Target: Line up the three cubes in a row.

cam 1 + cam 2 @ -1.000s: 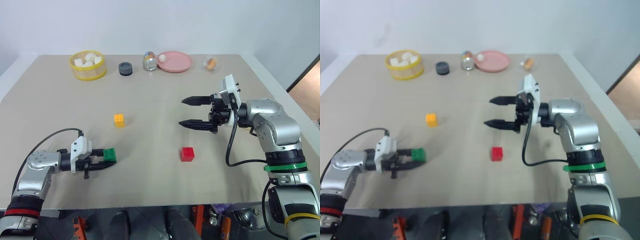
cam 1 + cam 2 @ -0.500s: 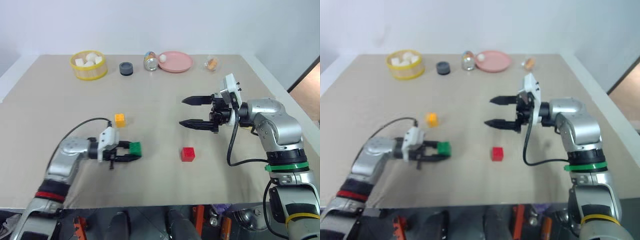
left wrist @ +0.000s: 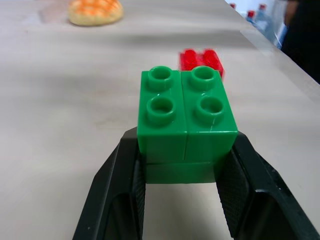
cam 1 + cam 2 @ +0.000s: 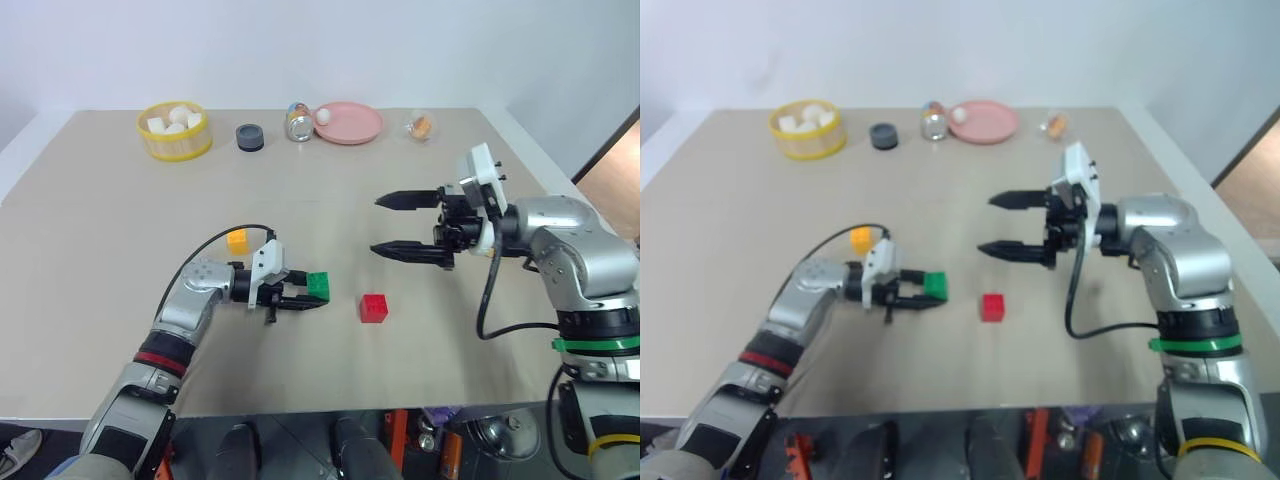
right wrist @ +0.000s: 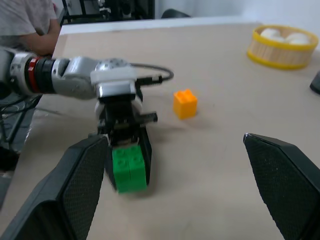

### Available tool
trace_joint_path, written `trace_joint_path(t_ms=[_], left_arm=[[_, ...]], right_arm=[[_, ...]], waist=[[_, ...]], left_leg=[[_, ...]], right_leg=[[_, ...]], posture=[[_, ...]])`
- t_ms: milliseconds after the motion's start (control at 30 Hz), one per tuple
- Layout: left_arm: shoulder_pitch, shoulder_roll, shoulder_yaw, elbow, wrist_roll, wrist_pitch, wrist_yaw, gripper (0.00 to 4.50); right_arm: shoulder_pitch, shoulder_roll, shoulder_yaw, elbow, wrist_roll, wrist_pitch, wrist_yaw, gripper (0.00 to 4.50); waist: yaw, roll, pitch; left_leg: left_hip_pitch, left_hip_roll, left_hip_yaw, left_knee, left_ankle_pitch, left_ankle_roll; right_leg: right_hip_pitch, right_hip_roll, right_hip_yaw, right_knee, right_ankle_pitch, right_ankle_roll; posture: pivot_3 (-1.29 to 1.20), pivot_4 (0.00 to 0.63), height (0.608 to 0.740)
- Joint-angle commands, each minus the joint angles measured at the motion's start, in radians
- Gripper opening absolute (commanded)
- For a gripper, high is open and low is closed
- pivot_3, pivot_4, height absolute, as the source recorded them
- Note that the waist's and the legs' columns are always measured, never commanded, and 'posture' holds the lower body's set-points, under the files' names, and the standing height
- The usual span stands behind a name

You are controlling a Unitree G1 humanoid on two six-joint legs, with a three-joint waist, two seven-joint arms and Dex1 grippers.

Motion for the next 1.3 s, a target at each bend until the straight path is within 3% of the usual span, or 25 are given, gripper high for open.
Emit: trace_joint_path(t_ms=[33, 467, 1300], left_arm=[[0.020, 0.034, 0.009, -0.029, -0.009, -0.009, -0.038, 1.35], [0.109, 0.083, -0.008, -0.139, -0.019, 0.040, -0.092, 1.35], [0.005, -0.014, -0.022, 0.043, 0.030, -0.047, -0.064, 1.35]], right_arm=[[0.042, -0.049, -0.055, -0.060, 0.030, -0.002, 0.020, 4.50], [0.208, -0.130, -0.094, -0.177, 0.089, 0.017, 0.038, 4.50], [0.267, -0.141, -0.115, -0.200, 0.122, 0.012, -0.026, 4.50]], waist=[[0.000, 0.000, 0.000], [0.001, 0.000, 0.000], [0.001, 0.000, 0.000]], left_leg=[[0.000, 0.000, 0.000, 0.000, 0.000, 0.000], [0.001, 0.000, 0.000, 0.001, 0.000, 0.000], [0.000, 0.000, 0.000, 0.007, 0.000, 0.001]], right_leg=[[0.000, 0.000, 0.000, 0.000, 0.000, 0.000], [0.000, 0.000, 0.000, 0.000, -0.001, -0.002], [0.003, 0.000, 0.000, 0.000, 0.000, -0.002]], posture=[[0.00, 0.150, 0.740], [0.00, 0.150, 0.740], [0.00, 0.150, 0.740]])
